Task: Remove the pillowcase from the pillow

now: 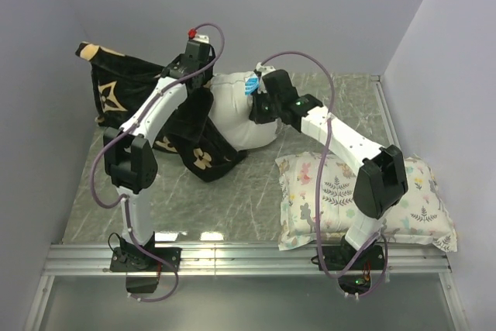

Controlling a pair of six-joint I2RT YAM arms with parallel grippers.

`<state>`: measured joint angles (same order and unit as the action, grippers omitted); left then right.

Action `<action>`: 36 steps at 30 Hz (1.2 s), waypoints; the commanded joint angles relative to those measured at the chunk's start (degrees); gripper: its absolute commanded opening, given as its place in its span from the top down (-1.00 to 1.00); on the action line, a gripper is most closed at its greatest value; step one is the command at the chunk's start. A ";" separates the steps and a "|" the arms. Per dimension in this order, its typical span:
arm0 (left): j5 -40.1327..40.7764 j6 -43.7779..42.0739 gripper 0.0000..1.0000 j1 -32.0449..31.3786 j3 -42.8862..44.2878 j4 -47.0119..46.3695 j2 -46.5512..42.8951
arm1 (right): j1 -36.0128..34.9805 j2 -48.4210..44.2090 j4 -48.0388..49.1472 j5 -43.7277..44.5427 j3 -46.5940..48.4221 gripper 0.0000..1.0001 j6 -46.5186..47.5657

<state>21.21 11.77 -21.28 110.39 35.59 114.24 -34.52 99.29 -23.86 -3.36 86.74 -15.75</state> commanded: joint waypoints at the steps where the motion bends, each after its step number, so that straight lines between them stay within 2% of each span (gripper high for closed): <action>1: -2.18 4.14 -0.19 -5.18 4.29 12.04 -4.54 | 1.12 -0.41 -6.98 -14.02 8.97 1.00 -0.86; 7: 3.04 3.00 -0.42 -5.26 10.63 8.44 -16.57 | 4.99 -4.18 -8.57 -21.51 9.59 1.00 -2.53; 8: 3.39 3.00 -0.45 -5.18 11.42 7.92 -19.29 | 5.43 -4.27 -9.01 -20.65 9.68 1.00 -2.53; 9: 3.48 3.87 -0.58 -5.18 11.60 7.39 -20.53 | 6.04 -4.10 -9.80 -19.68 10.37 1.00 -2.19; 12: 3.04 5.62 -0.68 -5.35 9.41 6.42 -25.37 | 7.45 -2.87 -10.69 -18.62 10.73 1.00 -2.09; 15: 3.65 7.21 -0.67 -5.44 3.97 5.63 -30.55 | 8.24 -1.99 -10.25 -19.67 9.86 1.00 -2.53; 21: 8.06 13.36 -0.72 -4.57 -16.84 2.73 -41.01 | 10.09 -0.59 -10.95 -18.44 8.97 1.00 -1.22; 22: 4.84 14.24 -0.72 -2.39 -22.18 0.99 -41.98 | 10.52 -0.15 -11.47 -18.44 8.97 1.00 -0.95; 25: 0.16 16.27 -0.72 1.40 -29.32 -2.70 -43.74 | 10.62 0.12 -12.79 -15.46 8.71 1.00 0.28; 31: -5.73 16.09 -0.72 8.78 -31.02 -4.74 -38.92 | 10.79 -0.94 -12.18 -13.08 4.32 1.00 1.42; 34: -12.66 16.00 -0.74 14.58 -30.59 -7.02 -36.02 | 10.79 -1.46 -11.74 -12.73 2.13 1.00 1.33; 36: -20.04 16.27 -0.73 17.92 -29.62 -8.16 -34.61 | 10.79 -1.99 -10.87 -13.43 0.81 1.00 0.90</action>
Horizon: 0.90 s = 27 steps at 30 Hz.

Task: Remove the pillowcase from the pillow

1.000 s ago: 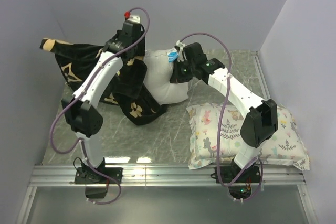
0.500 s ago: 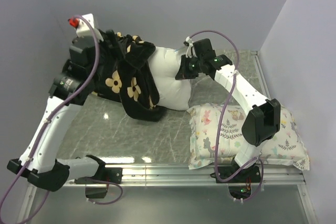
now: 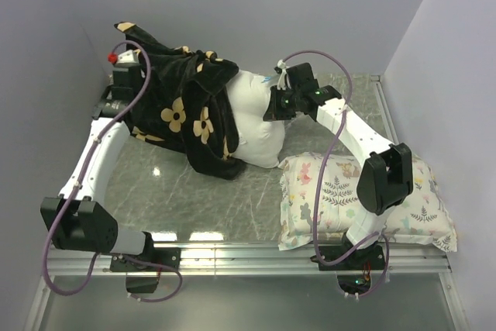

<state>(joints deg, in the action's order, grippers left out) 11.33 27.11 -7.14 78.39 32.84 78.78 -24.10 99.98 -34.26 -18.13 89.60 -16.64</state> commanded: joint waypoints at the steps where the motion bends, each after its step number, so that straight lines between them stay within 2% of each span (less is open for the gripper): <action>1: -11.32 0.05 -0.73 3.97 2.99 -5.24 2.59 | 0.45 -3.30 0.50 1.26 -3.19 1.00 1.70; 5: -18.08 -1.45 -0.72 3.97 2.74 -6.46 4.45 | 0.54 -3.13 1.21 1.26 -4.26 1.00 1.53; 9: -23.62 -2.06 -0.79 3.89 -2.78 -9.89 3.84 | 0.54 -2.69 1.83 0.73 -4.52 1.00 1.18; 13: -23.12 -2.42 -0.79 3.97 -5.61 -11.57 4.79 | 0.54 -2.43 2.18 0.11 -3.74 1.00 0.65; 19: -18.81 -1.80 -0.52 3.97 -5.70 -11.57 8.84 | 0.28 -3.13 2.44 0.29 -3.03 1.00 -0.32; 22: -15.82 -0.57 0.18 3.97 -5.97 -12.18 9.37 | 0.37 -4.09 2.45 1.69 -3.12 1.00 -0.49; 23: -14.34 -0.48 0.61 3.97 -5.79 -11.92 9.46 | 0.37 -4.62 2.27 2.30 -2.94 1.00 -0.58; 25: -12.31 -0.13 0.99 3.89 -5.36 -10.96 9.72 | 0.45 -5.06 1.83 3.27 -2.25 1.00 -0.67; 27: -5.82 0.57 0.99 4.06 -3.52 -7.38 9.72 | 0.45 -6.02 0.52 4.76 -0.67 1.00 -0.67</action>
<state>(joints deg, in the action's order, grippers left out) -3.99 26.94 -3.22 72.90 22.94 87.99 -23.99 98.00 -30.61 -17.32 86.26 -18.26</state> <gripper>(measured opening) 0.015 0.077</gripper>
